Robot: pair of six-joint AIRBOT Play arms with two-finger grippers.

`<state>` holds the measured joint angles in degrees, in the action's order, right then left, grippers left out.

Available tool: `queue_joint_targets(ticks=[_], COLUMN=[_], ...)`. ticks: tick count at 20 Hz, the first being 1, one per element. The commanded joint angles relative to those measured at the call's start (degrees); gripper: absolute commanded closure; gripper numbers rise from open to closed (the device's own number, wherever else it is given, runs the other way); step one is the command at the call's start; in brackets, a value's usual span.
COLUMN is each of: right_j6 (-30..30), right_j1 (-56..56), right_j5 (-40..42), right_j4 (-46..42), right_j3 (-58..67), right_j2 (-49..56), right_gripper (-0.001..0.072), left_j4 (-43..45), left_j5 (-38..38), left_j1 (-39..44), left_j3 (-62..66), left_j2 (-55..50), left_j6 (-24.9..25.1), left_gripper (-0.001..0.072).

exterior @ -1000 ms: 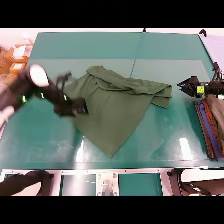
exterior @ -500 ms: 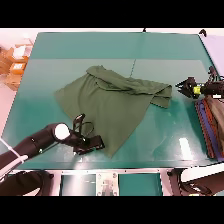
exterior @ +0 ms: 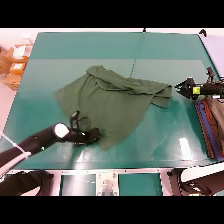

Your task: Fold the shirts.

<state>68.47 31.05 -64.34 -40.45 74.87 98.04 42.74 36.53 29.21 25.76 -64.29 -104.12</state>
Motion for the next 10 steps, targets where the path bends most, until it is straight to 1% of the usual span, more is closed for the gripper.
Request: queue_joint_targets(ticks=[1, 2, 3, 5, 7, 10], right_j6=[-0.09, -0.11, -0.15, -0.83, -1.44, -3.34], right_j1=[0.70, 0.70, 0.59, 0.02, -1.07, -1.51], right_j5=[-2.56, -3.37, -4.44, -7.76, -10.54, -12.04], right_j4=[-1.20, -1.20, -1.20, -1.18, -1.11, -1.22], right_j3=[0.00, 0.00, -0.02, -0.63, -3.26, -12.98], right_j2=[0.04, 0.02, 0.02, 0.00, -0.09, -2.40], right_gripper=[0.0286, 0.0287, 0.0287, 0.0287, 0.0287, 0.0287], left_j4=[11.34, 14.71, 16.94, 17.07, 17.07, 17.05], left_j5=[11.80, 14.67, 16.85, 17.05, 15.72, 15.61], left_j1=[-16.52, -22.05, -27.32, -34.77, -38.73, -40.57], left_j3=[0.17, 1.03, 2.27, 4.66, 7.76, 11.30], left_j2=[3.72, 4.17, 4.09, 4.04, 2.43, -1.38], left_j6=[2.78, 4.28, 6.84, 12.04, 15.04, 18.36], left_gripper=[0.0682, 0.0682, 0.0682, 0.0682, 0.0682, 0.0682])
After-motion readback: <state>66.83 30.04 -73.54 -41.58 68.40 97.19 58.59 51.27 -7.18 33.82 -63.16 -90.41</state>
